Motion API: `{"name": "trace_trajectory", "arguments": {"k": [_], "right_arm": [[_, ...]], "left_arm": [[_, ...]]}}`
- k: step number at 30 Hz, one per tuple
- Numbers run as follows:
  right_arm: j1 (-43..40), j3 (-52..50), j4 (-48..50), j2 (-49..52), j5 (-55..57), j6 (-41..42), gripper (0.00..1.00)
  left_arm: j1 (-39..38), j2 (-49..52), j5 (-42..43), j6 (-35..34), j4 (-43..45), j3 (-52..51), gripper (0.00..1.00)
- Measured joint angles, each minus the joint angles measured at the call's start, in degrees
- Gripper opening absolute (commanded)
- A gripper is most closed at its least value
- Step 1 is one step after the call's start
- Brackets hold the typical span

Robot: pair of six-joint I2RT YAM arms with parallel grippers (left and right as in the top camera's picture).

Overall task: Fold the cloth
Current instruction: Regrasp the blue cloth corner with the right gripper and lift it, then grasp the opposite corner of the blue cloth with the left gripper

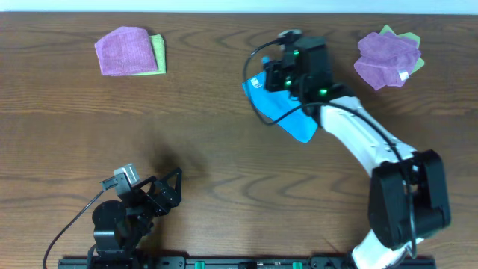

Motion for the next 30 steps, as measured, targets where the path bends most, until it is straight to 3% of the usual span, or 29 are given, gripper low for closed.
{"name": "trace_trajectory", "arguments": {"k": [7,12,14,24,30], "right_arm": [[10.01,4.11,-0.09,0.42,-4.98,-0.33,0.05],[18.27,4.37,-1.2,3.19,-8.37,-1.92,0.38],[20.65,4.37,-1.49,5.16,-10.64,-3.21,0.58],[21.81,4.35,-3.34,6.51,-13.81,-5.03,0.58],[16.35,4.35,-8.44,6.27,-12.94,-2.99,0.57]], "left_arm": [[0.0,0.0,-0.44,0.0,0.24,0.0,0.95],[0.0,0.0,-0.66,0.0,0.42,0.0,0.95],[0.0,0.0,-0.72,0.02,0.42,0.0,0.95],[0.0,0.0,-1.27,0.02,0.44,0.0,0.95],[0.0,0.0,-1.27,0.02,1.51,0.0,0.95]]}}
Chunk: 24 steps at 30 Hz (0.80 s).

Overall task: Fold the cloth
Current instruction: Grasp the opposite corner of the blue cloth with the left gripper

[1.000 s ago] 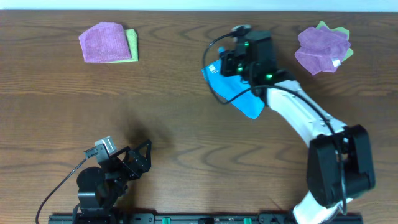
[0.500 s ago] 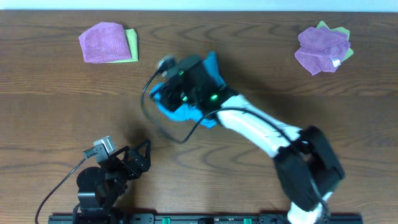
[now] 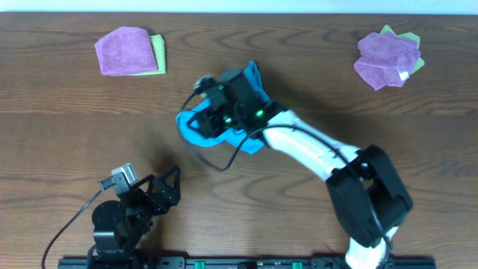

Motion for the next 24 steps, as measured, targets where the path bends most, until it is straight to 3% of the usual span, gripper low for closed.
{"name": "trace_trajectory", "arguments": {"k": [6,9,10,18,24], "right_arm": [[-11.28,0.02,-7.48,-4.48,0.09,4.11,0.61],[-15.19,0.26,-14.6,-7.52,-0.57,4.98,0.63],[-15.76,0.26,-16.11,-7.96,-0.66,5.14,0.59],[-18.53,0.37,-27.69,-8.52,-2.32,3.76,0.65],[-18.62,-0.68,-29.07,-8.52,-2.93,2.67,0.66]], "left_arm": [[0.0,1.92,1.73,0.28,2.69,0.0,0.95],[0.0,8.0,1.99,0.42,2.43,1.79,0.95],[0.0,10.03,2.05,0.44,2.43,2.89,0.95],[0.0,36.57,2.8,4.0,-0.66,22.71,0.95],[0.0,56.59,4.24,7.96,-1.9,37.73,0.95]]}}
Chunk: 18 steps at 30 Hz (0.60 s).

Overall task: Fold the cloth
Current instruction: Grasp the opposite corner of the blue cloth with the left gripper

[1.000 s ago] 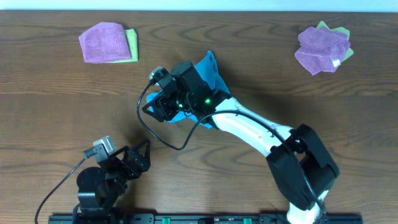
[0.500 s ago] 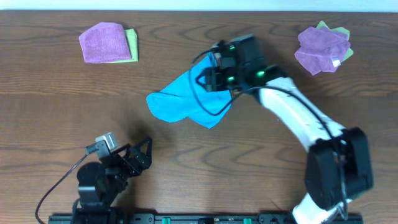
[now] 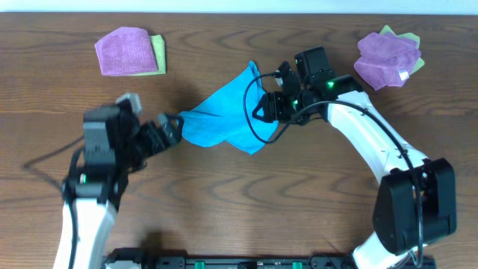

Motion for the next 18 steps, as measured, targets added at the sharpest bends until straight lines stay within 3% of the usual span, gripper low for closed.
{"name": "trace_trajectory", "arguments": {"k": [4,11,18], "right_arm": [[-0.13,-4.09,2.47,0.0,-0.5,0.37,0.65],[-1.01,-16.94,17.53,0.0,-4.79,8.48,0.64],[-0.9,-23.3,22.32,0.0,-6.62,16.39,0.63]], "left_arm": [[0.0,8.07,1.95,0.04,0.83,1.44,0.95],[0.0,20.28,5.22,-3.04,6.78,1.44,0.95],[0.0,24.22,7.8,-5.88,11.85,1.44,0.95]]}}
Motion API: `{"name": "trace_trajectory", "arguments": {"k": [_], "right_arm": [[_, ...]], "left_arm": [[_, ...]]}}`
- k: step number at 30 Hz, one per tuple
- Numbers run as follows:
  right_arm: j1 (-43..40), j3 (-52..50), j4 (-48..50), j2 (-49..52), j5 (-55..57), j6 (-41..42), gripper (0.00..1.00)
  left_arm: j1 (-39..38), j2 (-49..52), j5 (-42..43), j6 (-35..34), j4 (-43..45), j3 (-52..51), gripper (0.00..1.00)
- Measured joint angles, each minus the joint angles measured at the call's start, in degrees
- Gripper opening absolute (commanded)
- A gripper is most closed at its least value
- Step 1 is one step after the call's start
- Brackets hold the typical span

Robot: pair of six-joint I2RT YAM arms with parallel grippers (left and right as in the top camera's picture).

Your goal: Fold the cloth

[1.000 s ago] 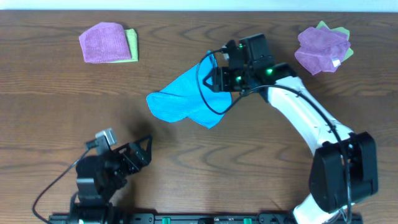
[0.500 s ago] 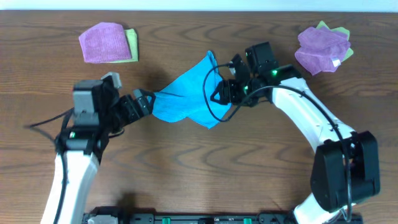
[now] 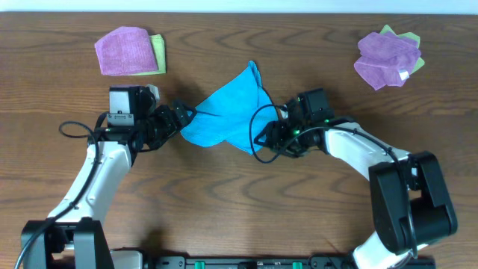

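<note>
A blue cloth (image 3: 228,112) lies rumpled and roughly triangular in the middle of the wooden table (image 3: 239,209), with one point toward the far edge. My left gripper (image 3: 183,116) is at the cloth's left corner, its fingers apart on either side of the fabric. At the cloth's lower right edge is my right gripper (image 3: 263,140), low over the table. Its jaws are hidden under the wrist, so its state is unclear.
A folded purple cloth on a green one (image 3: 127,51) sits at the far left. A loose pile of purple and green cloths (image 3: 387,58) lies at the far right. A black cable (image 3: 258,131) loops over the blue cloth's right side.
My left gripper has moved right, onto the cloth's left corner. My right gripper has moved from the cloth's right side toward me, to its lower right edge. The cloth lies much the same.
The right gripper was first at the blue cloth right of centre, with the left arm parked at the near edge. Then the cloth was further left under the right arm. Later it lay spread mid-table with the left arm beside it. Now both grippers are at its edges.
</note>
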Motion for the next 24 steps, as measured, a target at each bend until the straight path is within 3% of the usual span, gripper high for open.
{"name": "trace_trajectory", "arguments": {"k": [24], "right_arm": [[6.12,-2.19,8.48,1.22,3.76,8.31,0.64]], "left_arm": [[0.0,0.04,0.39,-2.6,0.92,0.0,0.95]]}}
